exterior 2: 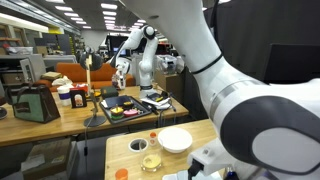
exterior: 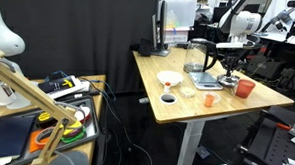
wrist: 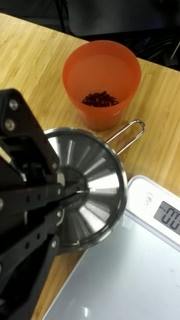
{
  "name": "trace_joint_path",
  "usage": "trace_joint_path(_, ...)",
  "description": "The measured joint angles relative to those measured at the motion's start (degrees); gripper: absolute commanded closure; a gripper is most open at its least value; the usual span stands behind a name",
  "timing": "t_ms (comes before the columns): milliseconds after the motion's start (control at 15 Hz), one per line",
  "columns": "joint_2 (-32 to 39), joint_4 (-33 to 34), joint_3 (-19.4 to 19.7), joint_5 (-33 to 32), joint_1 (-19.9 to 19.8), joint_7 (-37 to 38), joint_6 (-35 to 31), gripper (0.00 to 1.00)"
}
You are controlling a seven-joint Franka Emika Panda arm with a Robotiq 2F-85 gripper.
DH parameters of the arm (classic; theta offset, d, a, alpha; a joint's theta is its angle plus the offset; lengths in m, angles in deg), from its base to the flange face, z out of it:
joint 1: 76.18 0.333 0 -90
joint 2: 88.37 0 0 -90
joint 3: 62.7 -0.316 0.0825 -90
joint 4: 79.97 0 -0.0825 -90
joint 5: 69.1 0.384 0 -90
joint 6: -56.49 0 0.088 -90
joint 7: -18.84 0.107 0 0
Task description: Pick up the lid from the table and put it on the frying pan
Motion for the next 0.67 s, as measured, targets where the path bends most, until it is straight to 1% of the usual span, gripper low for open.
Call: trace_joint_path(667, 3.5, 2.2, 0.1, 2.8, -2.0, 1.1, 0.0, 0.99)
